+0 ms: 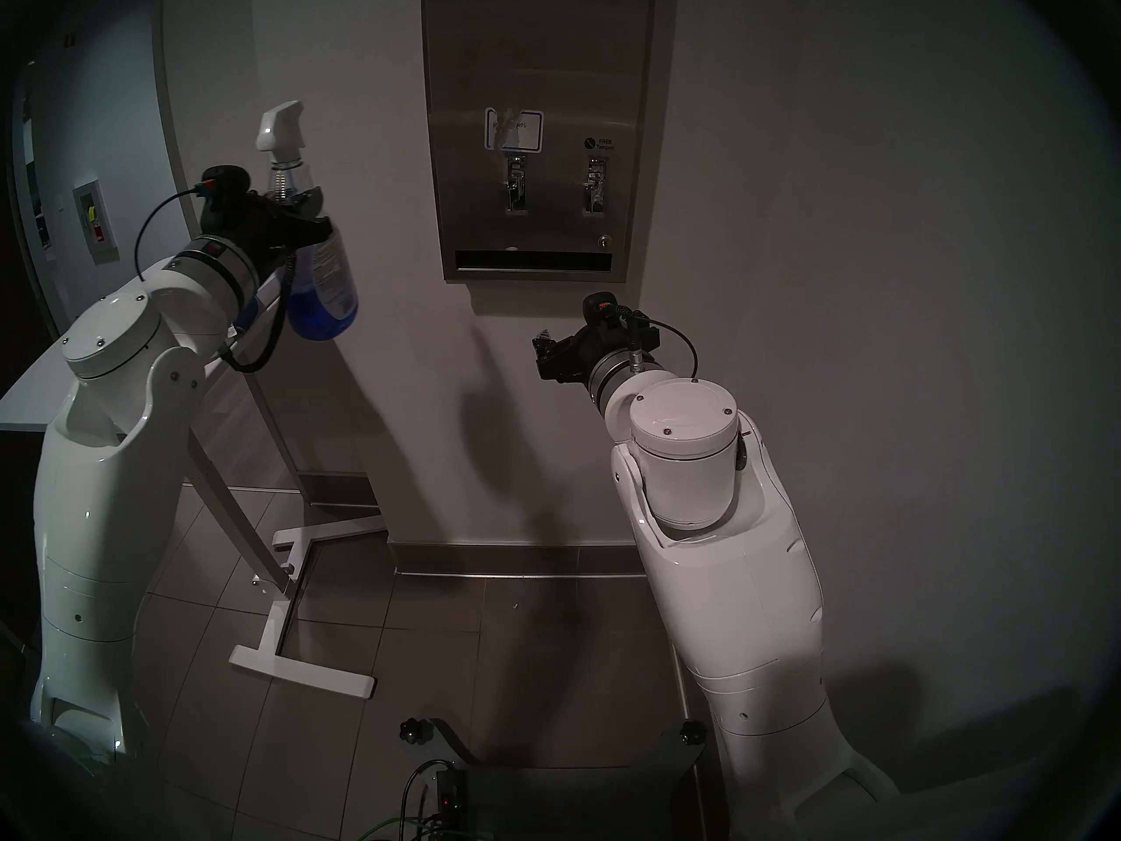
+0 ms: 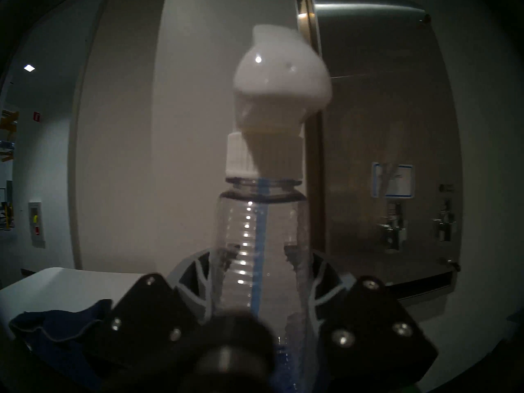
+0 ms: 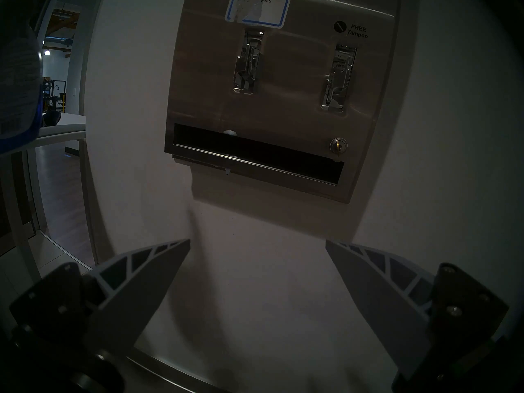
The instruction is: Pick up the cleaner bottle and spray the cleaner onto the surface
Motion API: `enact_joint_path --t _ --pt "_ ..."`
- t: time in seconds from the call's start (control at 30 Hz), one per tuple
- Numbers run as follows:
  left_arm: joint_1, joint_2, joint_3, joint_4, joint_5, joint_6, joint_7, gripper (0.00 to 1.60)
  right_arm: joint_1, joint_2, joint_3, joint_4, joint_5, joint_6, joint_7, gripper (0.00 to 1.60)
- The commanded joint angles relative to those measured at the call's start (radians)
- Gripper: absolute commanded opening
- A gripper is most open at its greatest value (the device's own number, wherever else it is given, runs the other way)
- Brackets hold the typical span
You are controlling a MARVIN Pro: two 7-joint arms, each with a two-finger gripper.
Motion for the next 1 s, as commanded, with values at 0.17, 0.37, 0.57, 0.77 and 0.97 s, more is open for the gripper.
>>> enact_joint_path --t 0.17,0.37,0.57,0.77,0.97 --pt "-0.124 -0.045 0.082 -0.064 -0.020 -0.070 0.015 0.00 0.023 -0.004 0.001 -0.030 -0.001 -0.008 -0.001 1.60" --pt "-0.166 -0.059 0.127 -0.067 -0.012 -0.070 0.013 0.00 0.023 -0.003 0.001 -0.028 -0.001 -0.008 -0.002 1.60" --pt "-0.210 -0.072 0.162 -0.077 0.000 -0.066 0.007 0.00 0.024 -0.003 0.001 -0.026 -0.001 -0.008 -0.002 1.60" --pt "-0.214 -0.089 0.179 -0.100 0.024 -0.068 -0.008 0.00 0.023 -0.004 0.001 -0.023 -0.001 -0.008 -0.003 1.60" --pt "-0.267 -0.100 0.202 -0.089 0.040 -0.057 -0.019 0.00 0.023 -0.002 0.000 -0.020 0.000 -0.008 -0.004 1.60"
